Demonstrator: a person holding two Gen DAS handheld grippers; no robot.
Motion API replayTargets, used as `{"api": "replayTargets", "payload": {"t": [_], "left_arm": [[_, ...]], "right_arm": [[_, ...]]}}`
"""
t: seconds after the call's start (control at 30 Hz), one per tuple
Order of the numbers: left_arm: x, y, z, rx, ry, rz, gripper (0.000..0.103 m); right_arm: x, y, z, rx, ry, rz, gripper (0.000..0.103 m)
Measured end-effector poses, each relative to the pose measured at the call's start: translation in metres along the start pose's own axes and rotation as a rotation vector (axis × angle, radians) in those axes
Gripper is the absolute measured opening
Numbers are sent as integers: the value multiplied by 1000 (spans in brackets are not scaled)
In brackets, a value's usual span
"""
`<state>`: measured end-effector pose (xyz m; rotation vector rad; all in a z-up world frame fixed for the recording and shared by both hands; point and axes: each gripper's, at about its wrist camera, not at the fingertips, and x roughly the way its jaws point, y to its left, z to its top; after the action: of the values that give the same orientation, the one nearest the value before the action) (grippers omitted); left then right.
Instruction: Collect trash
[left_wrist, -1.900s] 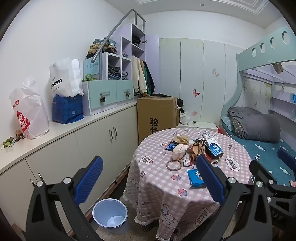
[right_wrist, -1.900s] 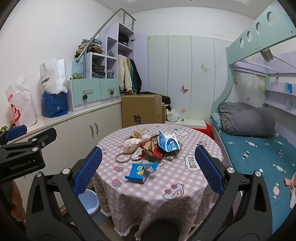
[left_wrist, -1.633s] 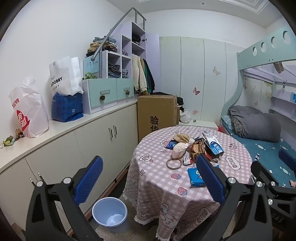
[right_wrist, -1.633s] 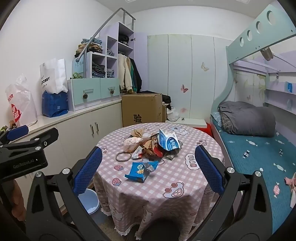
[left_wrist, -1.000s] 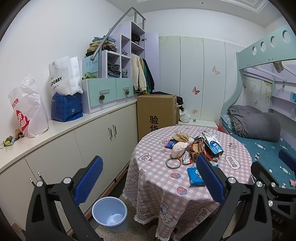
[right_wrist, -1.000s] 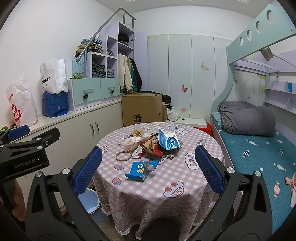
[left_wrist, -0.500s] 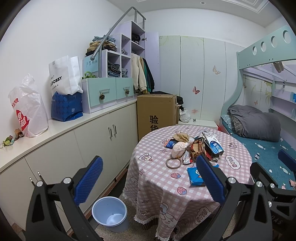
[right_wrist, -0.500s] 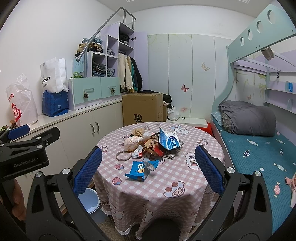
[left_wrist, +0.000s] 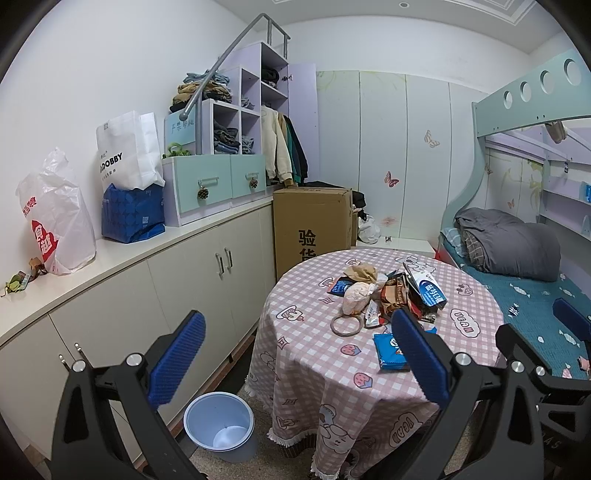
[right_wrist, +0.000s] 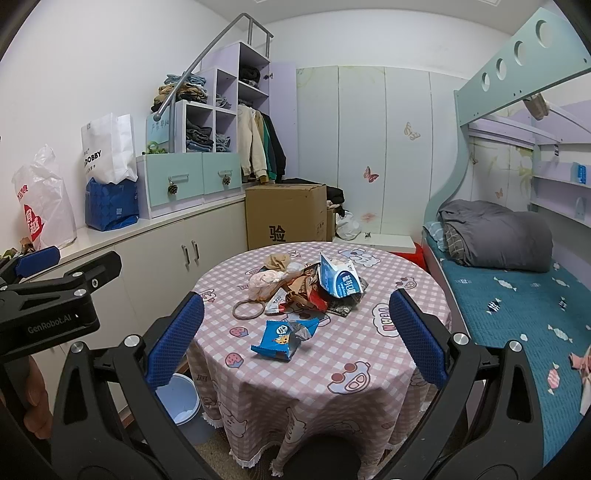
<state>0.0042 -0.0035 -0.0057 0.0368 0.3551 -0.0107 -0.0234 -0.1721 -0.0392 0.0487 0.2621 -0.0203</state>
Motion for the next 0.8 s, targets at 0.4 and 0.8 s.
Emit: {"api": "replayTargets", "payload": {"t": [0.4,0.8], "left_arm": [[0,0,0,-1,1,1,99],[1,0,-2,-2,3,1,99]], "right_arm": [[0,0,0,-1,1,0,98],[1,2,-4,-2,6,2,98]]}}
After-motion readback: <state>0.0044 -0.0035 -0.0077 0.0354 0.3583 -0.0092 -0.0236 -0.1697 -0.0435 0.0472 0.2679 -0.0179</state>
